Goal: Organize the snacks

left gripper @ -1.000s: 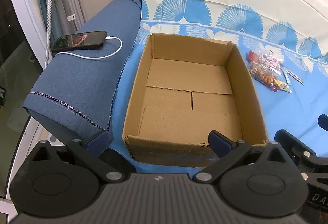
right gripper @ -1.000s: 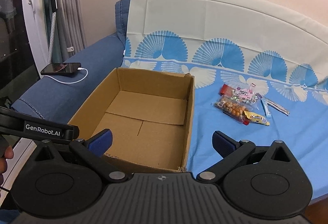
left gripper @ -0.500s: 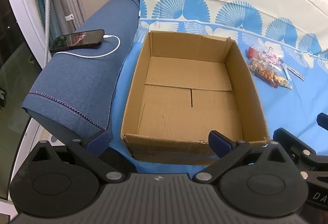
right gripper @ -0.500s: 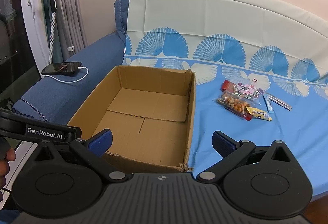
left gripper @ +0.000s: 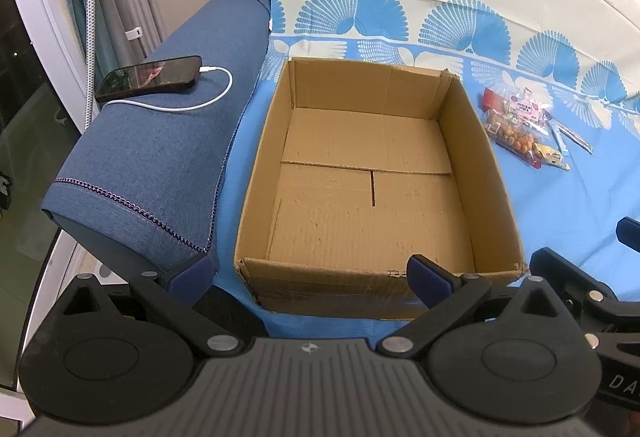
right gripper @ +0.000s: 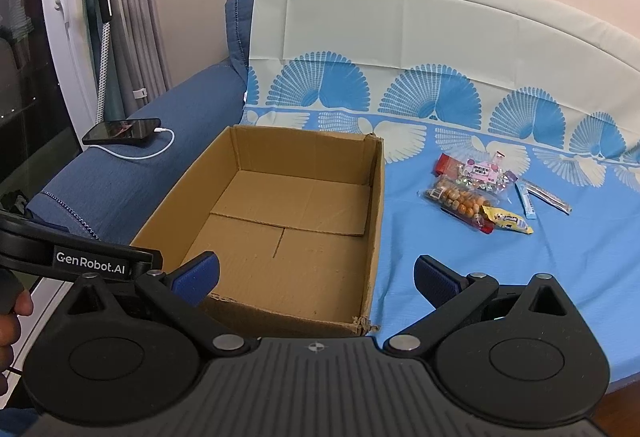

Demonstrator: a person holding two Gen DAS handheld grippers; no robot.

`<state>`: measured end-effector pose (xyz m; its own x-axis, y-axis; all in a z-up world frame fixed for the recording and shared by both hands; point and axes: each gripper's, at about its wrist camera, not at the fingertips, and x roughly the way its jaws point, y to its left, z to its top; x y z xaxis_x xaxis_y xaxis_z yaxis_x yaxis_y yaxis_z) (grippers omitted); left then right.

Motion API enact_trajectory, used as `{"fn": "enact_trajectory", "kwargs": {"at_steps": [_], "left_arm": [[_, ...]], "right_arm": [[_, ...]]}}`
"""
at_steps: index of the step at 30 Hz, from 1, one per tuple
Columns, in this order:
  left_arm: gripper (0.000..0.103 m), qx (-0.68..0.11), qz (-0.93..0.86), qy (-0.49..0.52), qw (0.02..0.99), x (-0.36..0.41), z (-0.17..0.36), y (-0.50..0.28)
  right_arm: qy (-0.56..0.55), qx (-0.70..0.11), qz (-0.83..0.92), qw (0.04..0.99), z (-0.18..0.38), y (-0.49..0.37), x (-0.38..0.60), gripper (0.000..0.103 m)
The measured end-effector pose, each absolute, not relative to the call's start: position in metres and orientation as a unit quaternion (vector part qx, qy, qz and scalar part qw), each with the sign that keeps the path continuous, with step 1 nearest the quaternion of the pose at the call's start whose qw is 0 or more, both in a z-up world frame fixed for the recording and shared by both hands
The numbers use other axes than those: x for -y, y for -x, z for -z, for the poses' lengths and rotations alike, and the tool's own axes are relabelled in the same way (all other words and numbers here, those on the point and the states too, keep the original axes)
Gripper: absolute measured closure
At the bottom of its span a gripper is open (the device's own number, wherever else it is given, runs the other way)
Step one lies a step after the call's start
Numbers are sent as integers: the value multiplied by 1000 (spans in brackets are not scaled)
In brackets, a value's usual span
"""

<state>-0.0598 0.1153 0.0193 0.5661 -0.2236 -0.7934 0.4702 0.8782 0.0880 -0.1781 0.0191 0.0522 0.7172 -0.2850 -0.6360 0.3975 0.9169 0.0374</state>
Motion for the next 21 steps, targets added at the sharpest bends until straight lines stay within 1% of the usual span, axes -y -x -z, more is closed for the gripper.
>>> {"fn": "enact_trajectory", "kwargs": {"at_steps": [21], "left_arm": [[0,-425,198,-152,870,-113,-15,60]], "right_arm": [[-96,-334,182,920,-48,177,-17,0]]}}
